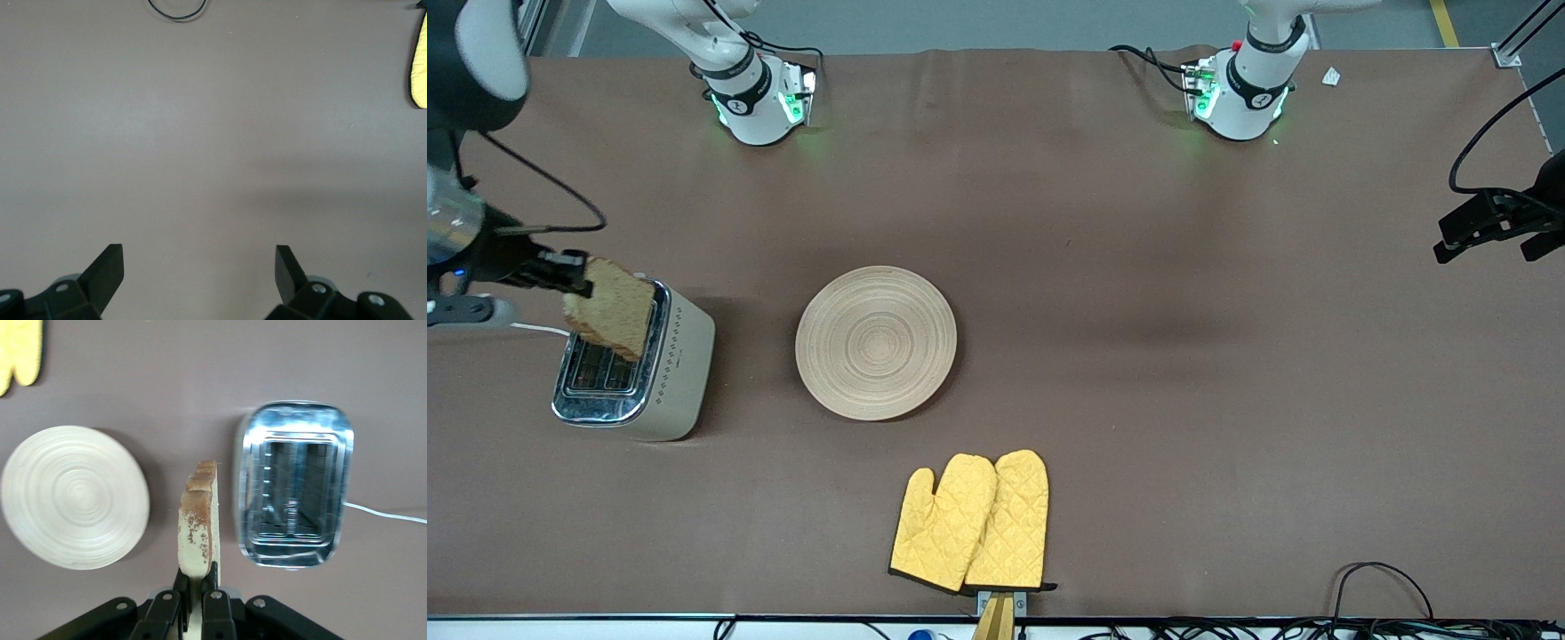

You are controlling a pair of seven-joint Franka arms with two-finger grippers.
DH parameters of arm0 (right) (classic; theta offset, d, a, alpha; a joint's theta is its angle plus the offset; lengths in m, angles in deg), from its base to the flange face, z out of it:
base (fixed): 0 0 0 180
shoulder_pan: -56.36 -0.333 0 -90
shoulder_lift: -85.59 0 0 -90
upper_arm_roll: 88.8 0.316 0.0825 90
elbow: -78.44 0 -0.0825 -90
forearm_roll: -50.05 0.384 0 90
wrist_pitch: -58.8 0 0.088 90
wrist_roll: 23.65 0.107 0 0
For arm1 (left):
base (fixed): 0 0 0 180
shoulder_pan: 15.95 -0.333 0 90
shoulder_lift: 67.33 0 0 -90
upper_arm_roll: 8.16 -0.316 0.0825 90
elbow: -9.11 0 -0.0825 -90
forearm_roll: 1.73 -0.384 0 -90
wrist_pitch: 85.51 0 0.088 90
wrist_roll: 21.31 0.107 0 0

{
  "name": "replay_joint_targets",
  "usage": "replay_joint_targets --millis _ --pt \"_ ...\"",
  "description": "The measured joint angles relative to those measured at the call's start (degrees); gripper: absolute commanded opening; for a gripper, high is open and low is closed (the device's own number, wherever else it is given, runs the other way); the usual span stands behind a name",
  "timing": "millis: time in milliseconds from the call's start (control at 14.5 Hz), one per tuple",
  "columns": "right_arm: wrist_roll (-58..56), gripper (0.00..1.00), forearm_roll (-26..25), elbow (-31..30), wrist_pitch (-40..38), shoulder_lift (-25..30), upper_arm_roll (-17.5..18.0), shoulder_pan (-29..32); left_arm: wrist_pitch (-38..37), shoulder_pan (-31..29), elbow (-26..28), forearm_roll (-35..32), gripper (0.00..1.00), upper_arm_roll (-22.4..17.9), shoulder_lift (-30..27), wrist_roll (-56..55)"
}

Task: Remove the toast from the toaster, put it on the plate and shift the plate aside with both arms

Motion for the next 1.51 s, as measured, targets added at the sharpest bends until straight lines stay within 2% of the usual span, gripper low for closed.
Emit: replay_joint_targets --millis 206,412,825,1031,1238,1306,1375,1444,1512 --pt "4.67 0.00 5.54 -7.79 10.80 -2.06 0.20 -5.68 0.00 0.00 -0.01 0.00 1.00 0.00 0.00 0.00" --pt "6.71 0.00 8.75 -14.46 22.89 -6.61 0.26 -11.76 0.00 -0.01 -0.01 0.00 1.00 0.00 0.00 0.00" --pt "12.29 0.00 16.18 -15.27 37.16 -15.48 0.28 -21.84 -0.01 -0.02 -0.02 0.00 1.00 0.00 0.00 0.00" --pt "9.52 0.00 18.56 -15.23 37.93 -17.97 -0.45 -20.62 -0.01 -0.05 -0.02 0.00 1.00 0.00 0.00 0.00" --pt "-0.55 0.00 19.14 -15.34 35.07 -19.33 -1.05 -14.35 -0.03 -0.05 0.02 0.00 1.00 0.00 0.01 0.00" --pt "-2.62 0.10 19.24 -15.44 33.73 -19.66 -1.10 -12.39 -0.07 -0.05 0.07 0.00 1.00 0.00 0.04 0.00" --pt "-3.61 0.58 19.28 -15.72 32.58 -19.85 -1.12 -10.97 -0.18 -0.05 0.18 0.00 1.00 0.01 0.15 0.00" --pt "-3.98 1.00 19.31 -16.22 31.72 -19.95 -1.12 -10.17 -0.75 -0.04 0.38 0.09 1.00 0.03 0.37 0.00" --pt "-3.98 1.00 19.33 -16.69 31.01 -19.98 -1.11 -9.91 -2.07 -0.05 0.64 1.45 1.00 0.07 0.71 0.00"
